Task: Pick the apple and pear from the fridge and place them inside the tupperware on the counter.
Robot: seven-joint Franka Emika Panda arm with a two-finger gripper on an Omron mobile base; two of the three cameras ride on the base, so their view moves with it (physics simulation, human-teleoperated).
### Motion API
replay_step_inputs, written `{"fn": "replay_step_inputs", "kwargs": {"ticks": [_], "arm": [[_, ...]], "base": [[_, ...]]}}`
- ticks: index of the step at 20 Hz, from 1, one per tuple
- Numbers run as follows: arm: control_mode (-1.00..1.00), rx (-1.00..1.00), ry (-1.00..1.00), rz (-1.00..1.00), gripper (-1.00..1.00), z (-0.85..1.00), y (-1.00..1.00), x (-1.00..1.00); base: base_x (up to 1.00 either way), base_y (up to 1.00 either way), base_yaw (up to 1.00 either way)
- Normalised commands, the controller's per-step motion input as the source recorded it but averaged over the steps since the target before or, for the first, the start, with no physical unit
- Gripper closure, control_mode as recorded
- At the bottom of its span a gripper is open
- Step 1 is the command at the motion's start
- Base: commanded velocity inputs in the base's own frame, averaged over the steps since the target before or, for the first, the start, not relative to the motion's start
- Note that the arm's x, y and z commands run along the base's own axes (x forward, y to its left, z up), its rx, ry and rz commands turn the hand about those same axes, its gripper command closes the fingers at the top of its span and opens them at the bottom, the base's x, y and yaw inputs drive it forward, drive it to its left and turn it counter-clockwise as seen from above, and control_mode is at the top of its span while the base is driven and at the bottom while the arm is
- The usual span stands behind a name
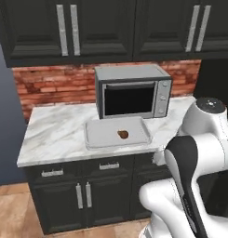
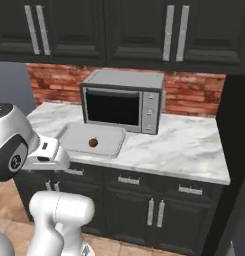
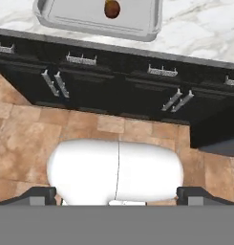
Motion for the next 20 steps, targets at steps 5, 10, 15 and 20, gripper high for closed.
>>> {"fn": "replay_step_inputs", "kwargs": {"ticks": [5,10,15,20], "arm": [[1.0,0.0,0.0,0.0,-1.0,0.0,0.0,0.0],[1.0,0.0,0.0,0.0,-1.0,0.0,0.0,0.0],[1.0,0.0,0.0,0.0,-1.0,0.0,0.0,0.0],[1.0,0.0,0.0,0.0,-1.0,0.0,0.0,0.0]], "base": [[-1.0,0.0,-0.63],[-1.0,-0.07,-0.73],[-0.6,-0.54,-0.74],[0.08,-0.91,-0.43]]}}
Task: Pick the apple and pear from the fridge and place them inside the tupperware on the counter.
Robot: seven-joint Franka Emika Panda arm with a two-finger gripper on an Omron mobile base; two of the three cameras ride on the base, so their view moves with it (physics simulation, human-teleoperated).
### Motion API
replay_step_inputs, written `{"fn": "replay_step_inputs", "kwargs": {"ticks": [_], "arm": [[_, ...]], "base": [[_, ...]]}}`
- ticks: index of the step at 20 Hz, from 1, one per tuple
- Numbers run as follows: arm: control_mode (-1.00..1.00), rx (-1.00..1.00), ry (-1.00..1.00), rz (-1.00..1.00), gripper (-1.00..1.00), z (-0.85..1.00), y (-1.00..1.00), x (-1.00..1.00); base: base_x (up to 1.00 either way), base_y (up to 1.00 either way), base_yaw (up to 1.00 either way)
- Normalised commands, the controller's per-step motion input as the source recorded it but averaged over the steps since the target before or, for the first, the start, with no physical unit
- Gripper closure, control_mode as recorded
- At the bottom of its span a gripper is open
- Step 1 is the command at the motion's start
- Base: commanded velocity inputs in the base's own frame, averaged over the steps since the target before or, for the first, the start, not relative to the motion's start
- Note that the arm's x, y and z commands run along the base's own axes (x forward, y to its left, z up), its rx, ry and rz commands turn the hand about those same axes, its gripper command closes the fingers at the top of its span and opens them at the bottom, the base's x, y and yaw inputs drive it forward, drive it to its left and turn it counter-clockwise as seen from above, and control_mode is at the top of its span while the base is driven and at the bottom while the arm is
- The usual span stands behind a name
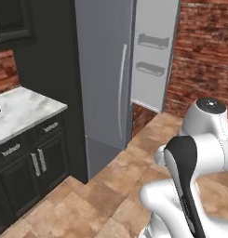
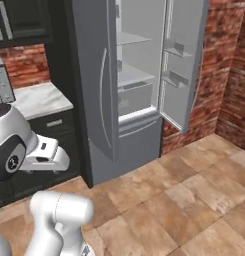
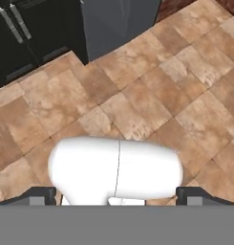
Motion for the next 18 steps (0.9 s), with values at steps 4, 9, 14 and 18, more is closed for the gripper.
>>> {"fn": "replay_step_inputs", "kwargs": {"ticks": [4,9,14,18], "arm": [[1.0,0.0,0.0,0.0,-1.0,0.0,0.0,0.0],[1.0,0.0,0.0,0.0,-1.0,0.0,0.0,0.0],[1.0,0.0,0.0,0.0,-1.0,0.0,0.0,0.0],[1.0,0.0,0.0,0.0,-1.0,0.0,0.0,0.0]], "base": [[0.37,-0.87,-0.2],[0.67,-0.7,0.02],[0.82,-0.67,0.19],[0.74,-0.73,0.23]]}}
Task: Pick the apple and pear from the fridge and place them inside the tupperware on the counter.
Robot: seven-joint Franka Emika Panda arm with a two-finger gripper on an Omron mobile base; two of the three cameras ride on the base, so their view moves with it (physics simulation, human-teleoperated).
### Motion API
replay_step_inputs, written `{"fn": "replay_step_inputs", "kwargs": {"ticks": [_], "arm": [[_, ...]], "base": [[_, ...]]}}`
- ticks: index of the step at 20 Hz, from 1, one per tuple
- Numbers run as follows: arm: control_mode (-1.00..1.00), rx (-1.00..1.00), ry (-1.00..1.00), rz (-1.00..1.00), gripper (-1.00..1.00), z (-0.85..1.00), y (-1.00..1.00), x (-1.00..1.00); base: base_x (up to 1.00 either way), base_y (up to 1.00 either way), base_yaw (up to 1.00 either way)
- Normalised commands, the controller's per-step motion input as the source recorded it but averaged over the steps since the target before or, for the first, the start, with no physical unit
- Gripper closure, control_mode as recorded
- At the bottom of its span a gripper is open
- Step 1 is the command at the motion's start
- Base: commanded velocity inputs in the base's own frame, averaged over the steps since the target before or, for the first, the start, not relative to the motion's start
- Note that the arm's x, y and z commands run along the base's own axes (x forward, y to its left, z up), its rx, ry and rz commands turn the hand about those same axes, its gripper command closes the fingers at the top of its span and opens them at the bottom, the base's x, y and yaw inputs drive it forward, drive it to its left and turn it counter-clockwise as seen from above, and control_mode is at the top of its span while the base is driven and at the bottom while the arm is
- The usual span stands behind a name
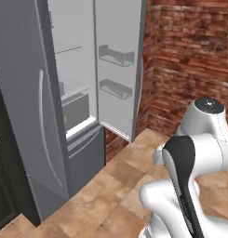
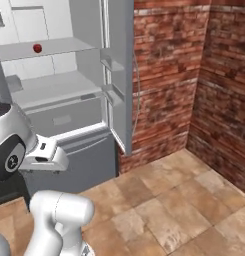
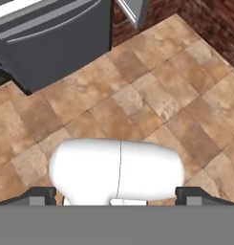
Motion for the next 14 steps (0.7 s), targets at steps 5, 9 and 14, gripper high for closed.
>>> {"fn": "replay_step_inputs", "kwargs": {"ticks": [5,9,14], "arm": [[1.0,0.0,0.0,0.0,-1.0,0.0,0.0,0.0],[1.0,0.0,0.0,0.0,-1.0,0.0,0.0,0.0],[1.0,0.0,0.0,0.0,-1.0,0.0,0.0,0.0]], "base": [[0.74,-0.6,0.32],[0.7,-0.26,0.5],[0.67,-0.02,0.63]]}}
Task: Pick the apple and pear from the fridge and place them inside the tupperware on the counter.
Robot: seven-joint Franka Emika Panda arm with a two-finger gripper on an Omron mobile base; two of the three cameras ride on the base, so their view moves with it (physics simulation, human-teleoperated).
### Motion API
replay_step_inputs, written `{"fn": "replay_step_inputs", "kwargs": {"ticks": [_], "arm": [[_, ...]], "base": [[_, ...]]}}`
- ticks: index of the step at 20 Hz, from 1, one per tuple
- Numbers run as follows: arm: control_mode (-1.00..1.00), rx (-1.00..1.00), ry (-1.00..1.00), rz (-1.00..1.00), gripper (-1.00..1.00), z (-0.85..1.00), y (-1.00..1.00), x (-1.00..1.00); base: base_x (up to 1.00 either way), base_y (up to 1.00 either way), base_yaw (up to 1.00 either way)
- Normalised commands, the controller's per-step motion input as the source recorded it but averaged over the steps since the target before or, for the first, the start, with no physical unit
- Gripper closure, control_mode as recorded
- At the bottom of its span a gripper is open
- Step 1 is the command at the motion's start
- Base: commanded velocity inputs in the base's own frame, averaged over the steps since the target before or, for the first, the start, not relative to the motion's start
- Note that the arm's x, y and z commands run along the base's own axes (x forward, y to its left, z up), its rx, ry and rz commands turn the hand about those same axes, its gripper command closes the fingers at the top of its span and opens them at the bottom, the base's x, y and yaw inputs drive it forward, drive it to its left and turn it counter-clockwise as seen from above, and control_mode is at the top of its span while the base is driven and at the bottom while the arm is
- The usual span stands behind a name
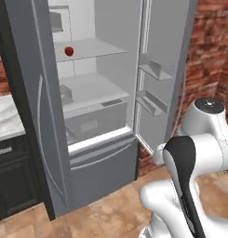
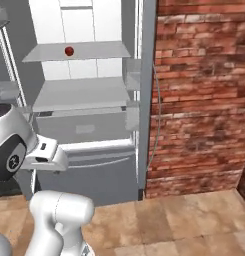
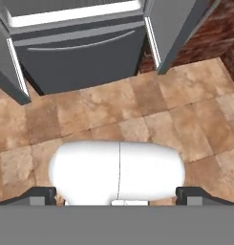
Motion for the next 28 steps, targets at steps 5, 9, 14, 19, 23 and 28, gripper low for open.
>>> {"fn": "replay_step_inputs", "kwargs": {"ticks": [5,9,14,19,23,28], "arm": [[1.0,0.0,0.0,0.0,-1.0,0.0,0.0,0.0],[1.0,0.0,0.0,0.0,-1.0,0.0,0.0,0.0],[1.0,0.0,0.0,0.0,-1.0,0.0,0.0,0.0],[1.0,0.0,0.0,0.0,-1.0,0.0,0.0,0.0],[1.0,0.0,0.0,0.0,-1.0,0.0,0.0,0.0],[1.0,0.0,0.0,0.0,-1.0,0.0,0.0,0.0]], "base": [[0.75,-0.06,0.74],[0.8,-0.28,0.57],[0.62,-0.46,0.14],[0.42,-0.46,-0.02],[0.52,-0.28,-0.19],[0.62,-0.22,-0.23]]}}
